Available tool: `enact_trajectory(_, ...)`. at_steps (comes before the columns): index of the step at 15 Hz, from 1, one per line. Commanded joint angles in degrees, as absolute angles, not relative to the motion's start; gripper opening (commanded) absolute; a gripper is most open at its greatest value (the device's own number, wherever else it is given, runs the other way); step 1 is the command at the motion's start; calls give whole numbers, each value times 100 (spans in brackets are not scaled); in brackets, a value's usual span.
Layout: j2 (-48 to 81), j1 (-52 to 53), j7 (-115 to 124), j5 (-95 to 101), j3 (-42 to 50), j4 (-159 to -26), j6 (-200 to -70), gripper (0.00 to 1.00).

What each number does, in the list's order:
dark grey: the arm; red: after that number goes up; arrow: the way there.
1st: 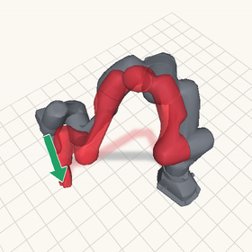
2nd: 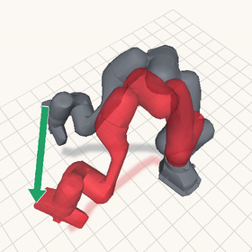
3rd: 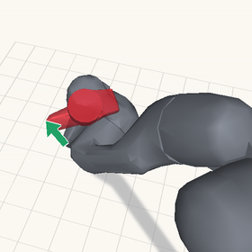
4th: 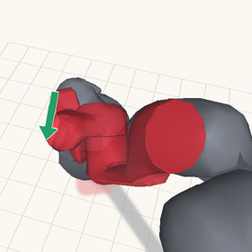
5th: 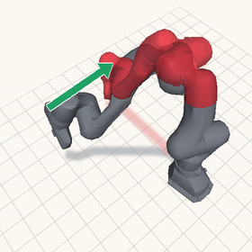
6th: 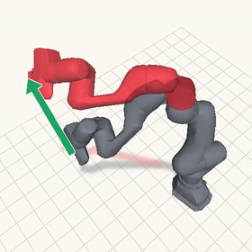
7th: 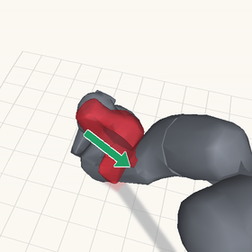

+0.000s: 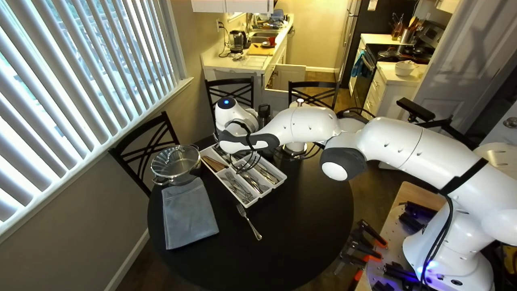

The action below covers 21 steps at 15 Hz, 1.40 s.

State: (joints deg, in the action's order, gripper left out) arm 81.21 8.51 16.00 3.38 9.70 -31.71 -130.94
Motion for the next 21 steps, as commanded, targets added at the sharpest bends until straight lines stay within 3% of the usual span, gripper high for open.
enact_trajectory(1,7938,1113,2661,401,1273,-3588,-13314,1)
enact_trajectory(8,7829,1289,2793,480,1616,-4334,-14056,1)
enact_trajectory(17,7396,1513,2741,443,1879,-6397,-16279,1)
enact_trajectory(21,7162,1978,3010,456,2488,-7313,-17374,1)
